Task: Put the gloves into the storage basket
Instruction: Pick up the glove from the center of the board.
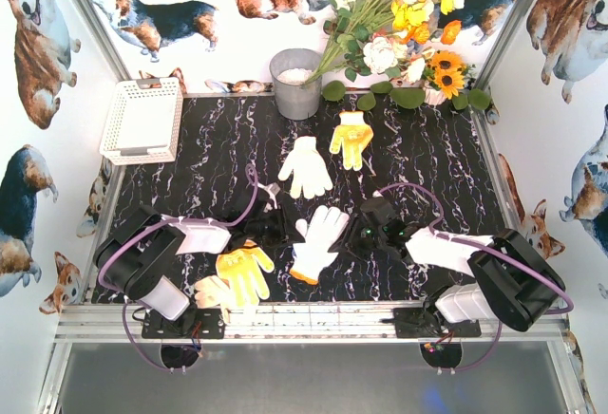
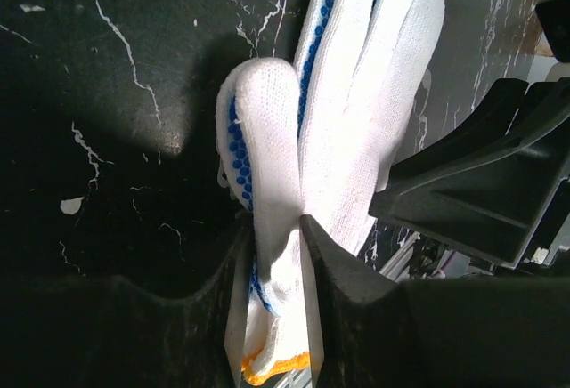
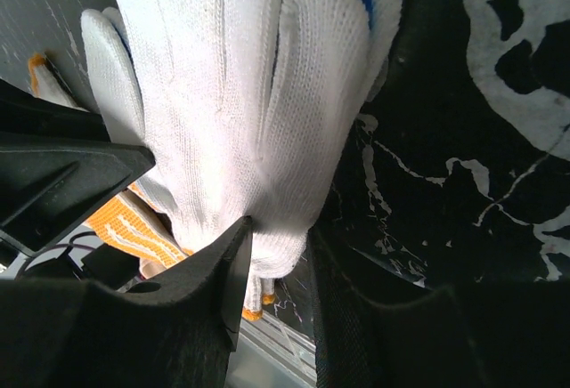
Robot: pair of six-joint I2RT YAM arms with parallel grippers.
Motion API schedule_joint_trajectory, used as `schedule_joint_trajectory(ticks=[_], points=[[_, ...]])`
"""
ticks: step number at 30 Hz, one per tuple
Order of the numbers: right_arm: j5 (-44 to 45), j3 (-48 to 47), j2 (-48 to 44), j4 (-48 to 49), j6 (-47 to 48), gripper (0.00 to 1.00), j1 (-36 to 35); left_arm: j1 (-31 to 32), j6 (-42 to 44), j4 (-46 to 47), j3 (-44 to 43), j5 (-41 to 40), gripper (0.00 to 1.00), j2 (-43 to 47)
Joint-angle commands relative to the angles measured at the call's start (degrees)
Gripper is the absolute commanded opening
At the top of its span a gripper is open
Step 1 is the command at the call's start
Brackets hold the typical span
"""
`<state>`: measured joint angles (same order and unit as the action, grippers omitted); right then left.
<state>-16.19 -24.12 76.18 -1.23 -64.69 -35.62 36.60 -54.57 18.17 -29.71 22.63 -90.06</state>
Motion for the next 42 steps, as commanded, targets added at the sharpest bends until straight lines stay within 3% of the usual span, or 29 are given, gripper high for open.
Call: schedule_joint_trajectory(ticks=[1,7,11,14,21,27,31,42], points=[[5.1,0.6,0.3,-2.2,0.9,0.35,-0.3,-0.2,-0.7,3.0,0.7,-1.1,0.2,1.2],[8.4,-3.2,-6.4,-9.8,5.5,0.38,-0.6,0.1,2.7,1.6,0.8,-2.1,0.0,2.8],[9.5,-7.4,-10.3,-13.2,11.1,0.46,-1.1,0.4,4.6,2.0,0.5,-1.3,0.0,3.2],[6.2,-8.7,-10.5,-9.0,14.9,0.53,-1.1,0.5,6.7,1.3,0.2,-1.2,0.0,4.4],[-6.9,-7.9,-2.8,11.7,22.4,0.57,-0.7,0.7,14.7,-5.6,-1.5,-1.7,0.0,6.9],[-19.9,-10.1,5.2,25.8,24.5,0.59,4.0,0.8,19.0,-7.8,-1.6,-0.8,0.0,8.1],[-27.7,-13.8,13.2,30.3,26.0,0.59,5.6,0.8,21.5,-9.0,-2.2,-0.8,0.0,7.8],[-30.2,-19.7,26.2,32.6,31.7,0.55,5.5,1.0,22.8,-8.7,-1.5,-0.7,0.0,8.3]])
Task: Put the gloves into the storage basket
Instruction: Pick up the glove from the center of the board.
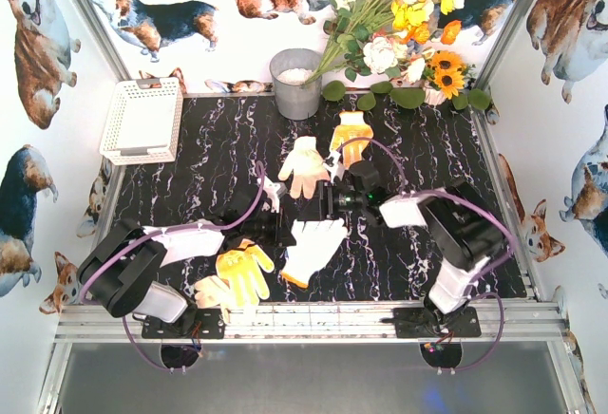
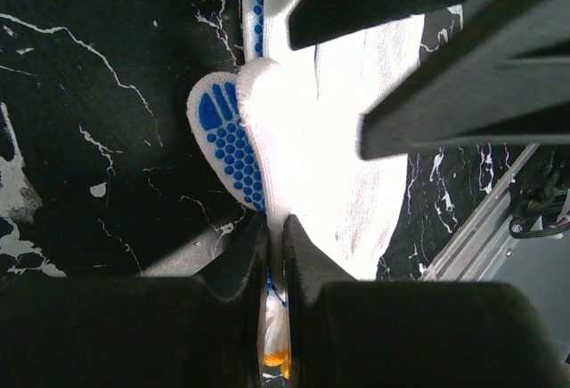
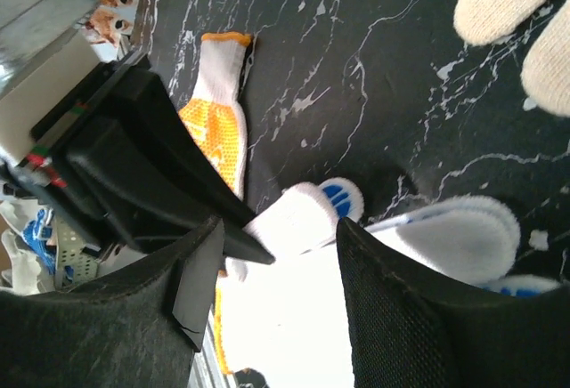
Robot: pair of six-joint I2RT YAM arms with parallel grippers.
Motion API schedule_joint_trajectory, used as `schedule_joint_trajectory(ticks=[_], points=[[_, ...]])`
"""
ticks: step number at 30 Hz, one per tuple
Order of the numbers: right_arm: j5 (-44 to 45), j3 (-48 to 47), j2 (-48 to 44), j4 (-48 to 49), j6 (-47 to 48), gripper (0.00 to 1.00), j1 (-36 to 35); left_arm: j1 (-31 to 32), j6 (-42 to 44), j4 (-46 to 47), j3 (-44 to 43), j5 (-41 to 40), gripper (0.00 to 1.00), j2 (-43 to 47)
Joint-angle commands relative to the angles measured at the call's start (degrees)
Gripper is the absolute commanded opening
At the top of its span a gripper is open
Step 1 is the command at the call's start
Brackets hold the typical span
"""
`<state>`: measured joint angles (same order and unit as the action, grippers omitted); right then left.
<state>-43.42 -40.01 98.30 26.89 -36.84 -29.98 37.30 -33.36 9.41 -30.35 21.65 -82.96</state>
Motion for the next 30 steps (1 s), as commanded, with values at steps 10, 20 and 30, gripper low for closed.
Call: schedule_joint_trajectory(ticks=[10,20,30], points=[[-9.3,-6.6,12.6,10.0,2.0,0.54,-1.1,0.4,2.4,-1.8,-2.6,0.1,0.0,0.6],[-12.4,-5.2,16.8,16.1,-1.5,0.51,-1.9,0.6,2.3,-2.7,-3.6,-0.6,0.0,0.6],[-11.4,-2.4,16.7,20.7,-3.7,0.0,-1.8,0.7,1.2,-3.5,-2.0,-3.4,0.02,2.9]])
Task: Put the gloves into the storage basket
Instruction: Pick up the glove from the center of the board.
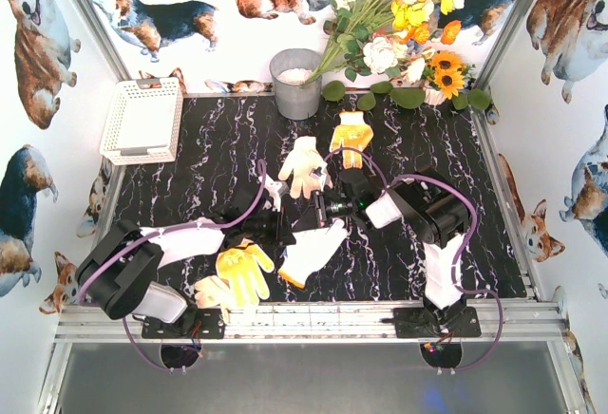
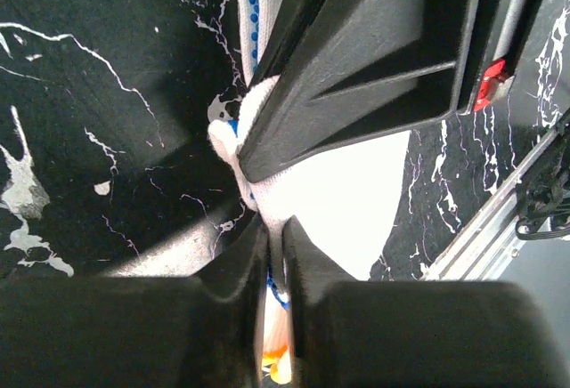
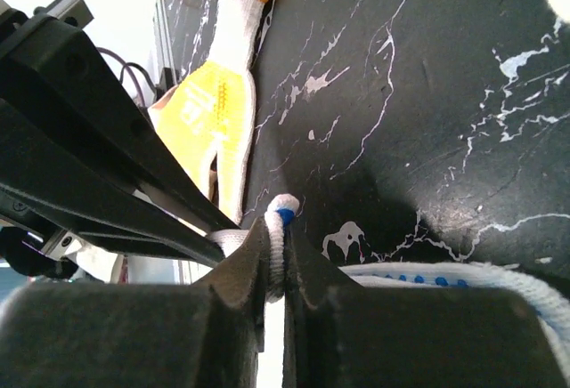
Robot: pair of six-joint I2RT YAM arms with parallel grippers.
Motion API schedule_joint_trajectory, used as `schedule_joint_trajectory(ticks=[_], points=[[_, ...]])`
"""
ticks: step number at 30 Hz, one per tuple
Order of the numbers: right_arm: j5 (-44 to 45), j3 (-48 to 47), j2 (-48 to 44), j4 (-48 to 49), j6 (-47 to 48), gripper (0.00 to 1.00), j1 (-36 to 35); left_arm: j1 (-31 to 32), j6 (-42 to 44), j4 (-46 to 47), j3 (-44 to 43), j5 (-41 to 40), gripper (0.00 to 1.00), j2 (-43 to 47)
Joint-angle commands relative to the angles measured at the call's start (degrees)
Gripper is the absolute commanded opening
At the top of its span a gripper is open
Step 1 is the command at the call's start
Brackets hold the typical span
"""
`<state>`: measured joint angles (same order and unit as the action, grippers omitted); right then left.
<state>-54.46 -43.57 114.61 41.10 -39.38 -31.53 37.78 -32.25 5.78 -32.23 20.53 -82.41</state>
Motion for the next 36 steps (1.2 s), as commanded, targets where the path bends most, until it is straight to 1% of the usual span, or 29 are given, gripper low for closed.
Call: schedule_joint_trajectory(ticks=[1,3,6,10,12,15,20,22,24,30,36], points=[[-0.4,1.3,0.4,7.0,-1.5,0.0,-0.2,0.3,-0.5,-0.2,0.3,-2.9,0.09,2.7],[-0.5,1.7,0.2,7.9,-1.9,0.0,-0.2,0.3,-1.5,0.1,1.2,-3.6,0.27,3.2],[-0.6,2.1,-0.5,8.9,-2.2,0.0,-0.2,0.2,-2.9,1.3,2.7,-3.4,0.49,3.9],[-0.4,2.4,-2.6,7.9,-1.4,0.0,-0.1,0.2,-3.6,1.9,3.4,-3.7,0.65,4.0],[-0.3,2.6,-3.6,7.3,-1.2,0.0,0.0,0.0,-4.1,3.1,3.6,-2.9,0.69,3.4],[-0.7,2.5,-4.7,6.6,-1.0,0.0,0.2,-0.1,-5.5,7.2,4.2,-0.6,0.7,0.9],[-1.0,2.7,-5.9,7.3,-1.8,0.0,0.4,-0.1,-7.3,14.1,4.7,4.6,0.67,-3.6],[-1.0,2.7,-6.6,7.8,-2.5,0.0,0.6,0.0,-6.9,13.8,4.4,4.4,0.65,-4.5],[-1.2,2.4,-7.1,7.7,-2.9,0.0,0.7,0.0,-6.8,13.8,4.3,4.3,0.61,-5.6],[-1.8,2.0,-8.2,7.5,-3.6,0.0,0.9,0.1,-9.8,20.2,5.8,6.3,0.52,-8.4],[-1.4,1.9,-8.3,6.7,-3.6,0.0,1.3,0.3,-11.8,23.1,6.8,5.3,0.48,-9.3]])
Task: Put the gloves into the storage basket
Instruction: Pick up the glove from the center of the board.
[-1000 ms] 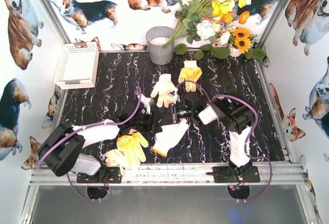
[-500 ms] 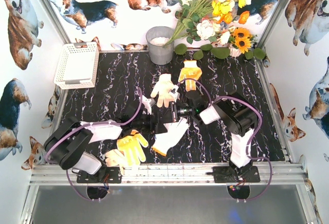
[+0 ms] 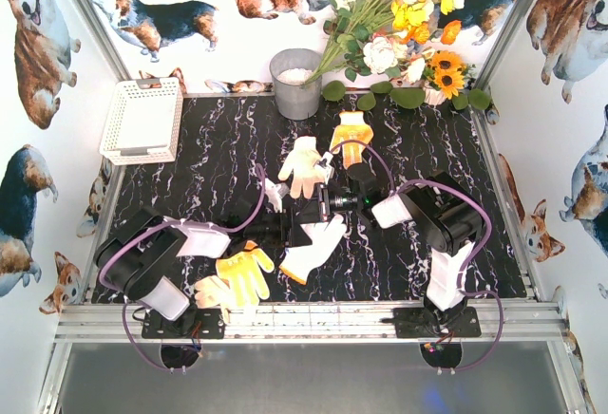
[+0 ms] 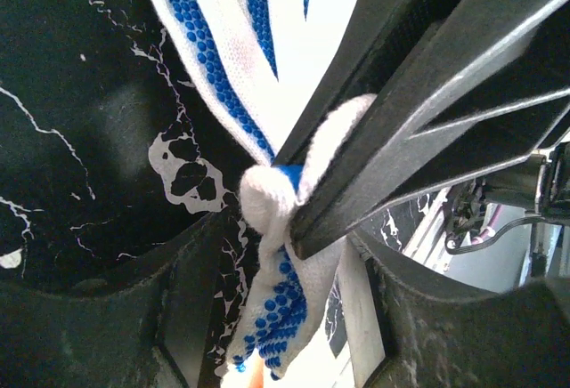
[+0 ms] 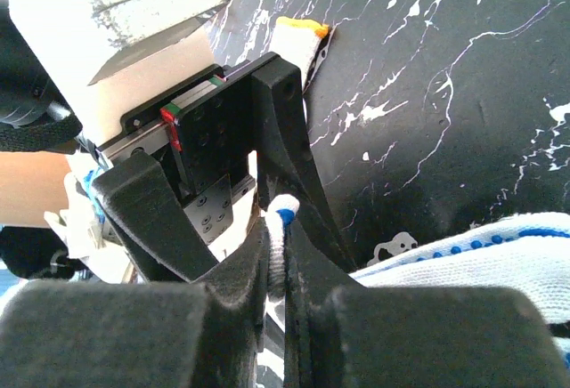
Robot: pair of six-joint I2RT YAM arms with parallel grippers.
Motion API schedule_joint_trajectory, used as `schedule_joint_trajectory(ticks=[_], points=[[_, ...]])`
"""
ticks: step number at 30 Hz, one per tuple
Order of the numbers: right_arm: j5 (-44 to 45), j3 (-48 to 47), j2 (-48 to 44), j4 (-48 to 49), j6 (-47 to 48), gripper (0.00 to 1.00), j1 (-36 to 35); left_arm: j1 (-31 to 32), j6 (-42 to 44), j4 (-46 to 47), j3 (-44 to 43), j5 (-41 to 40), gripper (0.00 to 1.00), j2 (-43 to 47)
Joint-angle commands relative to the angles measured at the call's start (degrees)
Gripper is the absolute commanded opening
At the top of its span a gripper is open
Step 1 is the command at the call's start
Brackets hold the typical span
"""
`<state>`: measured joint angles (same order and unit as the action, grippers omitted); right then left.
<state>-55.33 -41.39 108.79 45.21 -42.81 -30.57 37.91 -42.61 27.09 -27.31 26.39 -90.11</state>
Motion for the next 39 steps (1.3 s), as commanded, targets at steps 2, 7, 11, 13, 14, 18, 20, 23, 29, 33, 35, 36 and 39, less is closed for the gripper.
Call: schedule_joint_trajectory(ticks=[2,7,11,13,14,18,20,23,29,33,35,36,39], points=[[-0.1,0.0,-2.7,3.0,-0.7,0.0,0.3,0.2,-2.2,3.0,1.9,-0.8,0.46,-2.4],[0.2,0.0,-2.9,3.0,-1.0,0.0,0.3,0.7,-4.3,4.9,2.1,-1.4,0.41,-4.2],[0.1,-0.6,-2.8,2.3,-0.8,0.0,0.3,1.0,-5.6,6.1,2.5,-1.4,0.38,-5.6],[0.6,-0.6,-2.9,2.1,-0.7,0.0,0.3,1.6,-6.3,6.2,2.3,-1.3,0.34,-6.3],[0.9,-0.6,-3.2,1.9,-0.6,0.0,0.3,1.9,-6.6,6.2,2.1,-1.3,0.31,-6.8],[3.1,-0.4,-4.3,-1.0,1.4,0.0,0.3,2.2,-7.4,2.2,0.7,-2.6,0.11,-7.1],[4.7,-0.3,-5.3,-3.8,3.1,0.05,0.4,2.1,-7.9,-3.2,-0.1,-4.8,0.02,-6.0],[7.1,-0.3,-7.5,-9.8,6.4,0.28,0.4,2.1,-8.1,-14.0,-2.4,-9.6,0.0,-4.9],[14.6,-1.5,-14.5,-25.7,13.8,0.54,0.5,1.7,-6.0,-29.8,-6.5,-16.0,0.0,-0.4],[22.9,-2.8,-20.1,-38.5,17.6,0.68,0.5,0.1,-1.2,-39.2,-10.4,-20.3,0.0,0.7],[26.8,-3.6,-22.7,-43.7,19.1,0.7,0.5,-0.9,2.1,-44.5,-13.3,-23.1,0.0,0.7],[28.9,-4.0,-24.0,-46.3,19.6,0.7,0.5,-1.4,4.0,-47.0,-14.8,-24.6,0.0,0.4],[35.0,-5.8,-27.1,-54.0,20.6,0.7,0.5,-3.1,8.5,-52.5,-19.9,-29.0,0.0,-0.8]])
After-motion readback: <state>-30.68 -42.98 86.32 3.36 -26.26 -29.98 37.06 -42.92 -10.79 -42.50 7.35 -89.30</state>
